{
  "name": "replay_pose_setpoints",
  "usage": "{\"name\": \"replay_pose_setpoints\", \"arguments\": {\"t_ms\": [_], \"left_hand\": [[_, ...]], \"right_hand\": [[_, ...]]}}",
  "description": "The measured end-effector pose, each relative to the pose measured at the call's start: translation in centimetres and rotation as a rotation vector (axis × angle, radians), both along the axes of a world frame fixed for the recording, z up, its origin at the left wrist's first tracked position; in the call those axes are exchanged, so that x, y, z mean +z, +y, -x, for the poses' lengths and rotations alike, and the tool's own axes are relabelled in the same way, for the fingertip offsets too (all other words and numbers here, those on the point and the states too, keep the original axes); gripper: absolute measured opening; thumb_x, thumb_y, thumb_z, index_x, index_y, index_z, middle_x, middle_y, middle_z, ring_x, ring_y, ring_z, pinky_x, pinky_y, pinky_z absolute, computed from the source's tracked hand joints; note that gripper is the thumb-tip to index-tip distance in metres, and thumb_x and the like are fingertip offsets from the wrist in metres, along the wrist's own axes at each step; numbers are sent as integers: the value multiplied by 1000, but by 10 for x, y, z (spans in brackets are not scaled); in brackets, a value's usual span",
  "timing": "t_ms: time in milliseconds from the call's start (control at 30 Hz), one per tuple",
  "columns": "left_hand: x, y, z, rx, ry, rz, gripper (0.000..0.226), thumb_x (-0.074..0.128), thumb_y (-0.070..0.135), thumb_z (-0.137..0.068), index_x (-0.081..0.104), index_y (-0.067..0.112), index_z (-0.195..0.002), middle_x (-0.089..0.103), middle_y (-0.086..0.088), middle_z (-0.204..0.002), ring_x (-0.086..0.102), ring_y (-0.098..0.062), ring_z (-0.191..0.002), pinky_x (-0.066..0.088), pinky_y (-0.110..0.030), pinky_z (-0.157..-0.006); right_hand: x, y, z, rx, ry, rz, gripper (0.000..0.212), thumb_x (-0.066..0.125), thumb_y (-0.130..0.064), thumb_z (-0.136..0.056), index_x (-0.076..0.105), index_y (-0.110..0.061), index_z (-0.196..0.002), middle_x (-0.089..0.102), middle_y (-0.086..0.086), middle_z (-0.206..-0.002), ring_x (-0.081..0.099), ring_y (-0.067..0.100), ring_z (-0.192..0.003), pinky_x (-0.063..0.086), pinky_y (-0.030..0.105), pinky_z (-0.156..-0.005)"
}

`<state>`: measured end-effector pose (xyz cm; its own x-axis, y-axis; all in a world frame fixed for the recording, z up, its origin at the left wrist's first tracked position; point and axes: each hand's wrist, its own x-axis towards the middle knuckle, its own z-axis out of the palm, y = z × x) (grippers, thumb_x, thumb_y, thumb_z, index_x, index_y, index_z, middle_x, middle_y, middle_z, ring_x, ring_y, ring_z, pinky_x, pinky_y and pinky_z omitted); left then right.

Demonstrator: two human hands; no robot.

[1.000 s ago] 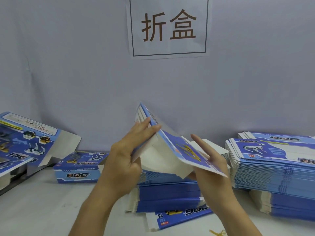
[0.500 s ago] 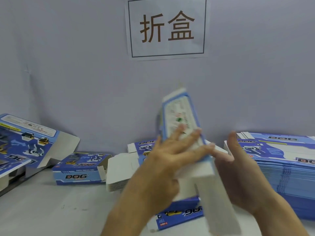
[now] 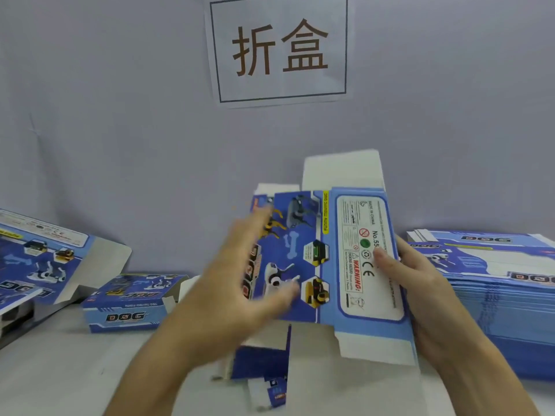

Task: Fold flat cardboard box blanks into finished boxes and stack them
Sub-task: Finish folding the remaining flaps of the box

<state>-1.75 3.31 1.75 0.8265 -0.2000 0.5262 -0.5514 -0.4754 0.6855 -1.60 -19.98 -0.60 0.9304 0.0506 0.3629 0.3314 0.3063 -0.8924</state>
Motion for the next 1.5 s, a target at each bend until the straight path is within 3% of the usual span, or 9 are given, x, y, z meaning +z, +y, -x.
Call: {"name": "replay_pose_setpoints", "arguments": {"t_ms": [200, 300, 467, 600, 800, 933, 1067, 1267, 1500], "left_hand": [[1, 19, 12, -32, 278, 657, 81, 62, 80, -60, 59, 30, -124, 77, -1, -107, 75, -28, -91, 61, -45, -79], [-1, 7, 16, -146, 313, 757, 69, 66, 72, -65, 68, 29, -119, 76, -5, -109, 74, -30, -96, 58, -48, -86], [-3, -12, 12, -211, 154, 864, 72, 66, 62, -67, 54, 32, -131, 77, 3, -105, 76, -20, -88, 60, -28, -63], [-6, -18, 9, -144, 16, 757, 53, 64, 51, -79, 51, 36, -128, 76, 6, -104, 76, -18, -89, 61, -27, -65], [-14, -31, 12, -300, 38, 657, 35, 50, 43, -97, 43, 36, -131, 73, 6, -114, 71, -17, -105, 59, -33, -81], [6, -9, 9, -157, 22, 757, 81, 74, 78, -57, 50, 17, -104, 68, -16, -79, 74, -11, -73, 57, -41, -62], [2, -5, 14, -72, -97, 737, 72, 65, 62, -69, 33, 47, -132, 75, -1, -94, 75, -26, -73, 61, -35, -56], [-18, -17, 6, -92, -219, 662, 75, 67, 59, -74, 28, 53, -138, 70, 7, -112, 75, -24, -89, 62, -46, -72], [-21, -18, 1, -36, -303, 633, 53, 60, 54, -84, 42, 41, -133, 65, 24, -103, 73, -16, -86, 61, -26, -63]], "right_hand": [[8, 20, 2, 55, -120, 106, 38, 59, -36, -88, 66, -33, -126, 77, 5, -103, 75, 27, -96, 58, 20, -60], [-2, 32, 10, 80, -133, 197, 52, 43, -28, -100, 51, 4, -139, 68, 24, -116, 56, 45, -123, 47, 3, -61], [19, 63, 23, 181, -207, 274, 39, 28, -21, -109, 66, -25, -119, 76, -15, -106, 68, -1, -105, 52, 9, -78], [23, 25, 9, -191, -278, 269, 46, 26, -2, -108, 19, -1, -154, 30, 15, -160, 29, 25, -148, 27, 20, -105], [10, 41, 9, -314, -325, 383, 71, 51, -81, -80, 23, -68, -143, 40, -44, -142, 39, -25, -125, 37, 13, -93], [-1, 57, 4, -256, -371, 422, 68, 57, -66, -81, 19, -73, -137, 42, -52, -131, 42, -28, -119, 41, -2, -85], [-8, 71, 5, -172, -403, 384, 78, 60, -65, -83, 8, -70, -141, 27, -61, -133, 30, -31, -126, 30, -8, -89], [-10, 69, 4, -205, -440, 315, 86, 67, -38, -84, 16, -54, -152, 54, -31, -135, 55, -7, -123, 51, 11, -89], [-12, 70, 1, -196, -409, 251, 67, 71, -29, -85, 40, -32, -144, 71, -18, -114, 70, 4, -104, 60, 21, -74]]}}
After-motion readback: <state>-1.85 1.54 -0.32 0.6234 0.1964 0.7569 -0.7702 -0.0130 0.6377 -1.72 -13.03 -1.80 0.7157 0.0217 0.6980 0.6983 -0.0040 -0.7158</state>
